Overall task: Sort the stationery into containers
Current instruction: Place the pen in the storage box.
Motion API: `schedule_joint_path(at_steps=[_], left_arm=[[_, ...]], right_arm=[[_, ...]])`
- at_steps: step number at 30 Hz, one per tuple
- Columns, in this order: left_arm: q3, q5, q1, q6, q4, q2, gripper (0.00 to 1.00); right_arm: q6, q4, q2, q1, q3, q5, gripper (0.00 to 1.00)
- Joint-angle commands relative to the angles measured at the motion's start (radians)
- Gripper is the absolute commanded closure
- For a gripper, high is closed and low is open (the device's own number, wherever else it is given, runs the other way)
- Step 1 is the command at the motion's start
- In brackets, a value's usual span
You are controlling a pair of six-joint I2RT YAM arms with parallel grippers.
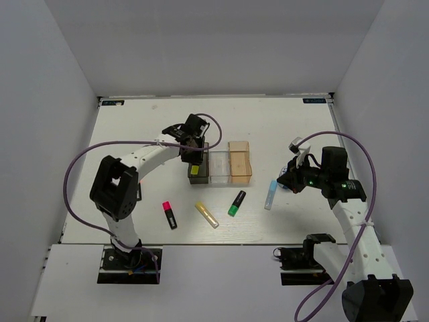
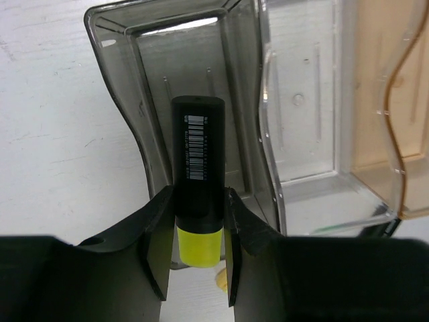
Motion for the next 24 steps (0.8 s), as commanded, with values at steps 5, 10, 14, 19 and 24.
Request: schedule_joint_path(at_steps=[5, 10, 14, 19, 24], left_arm=[[0.043, -0.073, -0.012, -0.012, 0.026, 0.03, 0.88], [0.084, -0.079, -0.017, -0.014, 0.003, 0.039, 0.51], [0.104, -0.085, -0.037, -0.005, 0.005, 0.016, 0.34], [0.126, -0.086, -0.057, 0.002, -0.026, -0.041, 0.79], [-0.087, -0.297, -0.141, -0.145, -0.108, -0.269, 0.96]], right_arm=[[0.006, 0.009, -0.019, -0.002, 0.0, -0.013, 1.0], [0.002, 0.006, -0.027, 0.001, -0.005, -0.01, 1.0], [0.0, 0.003, -0.028, -0.002, -0.005, -0.018, 1.0], [0.002, 0.002, -0.027, -0.001, -0.006, -0.013, 1.0], [0.025, 0.009, -0.022, 0.001, -0.018, 0.022, 1.0]])
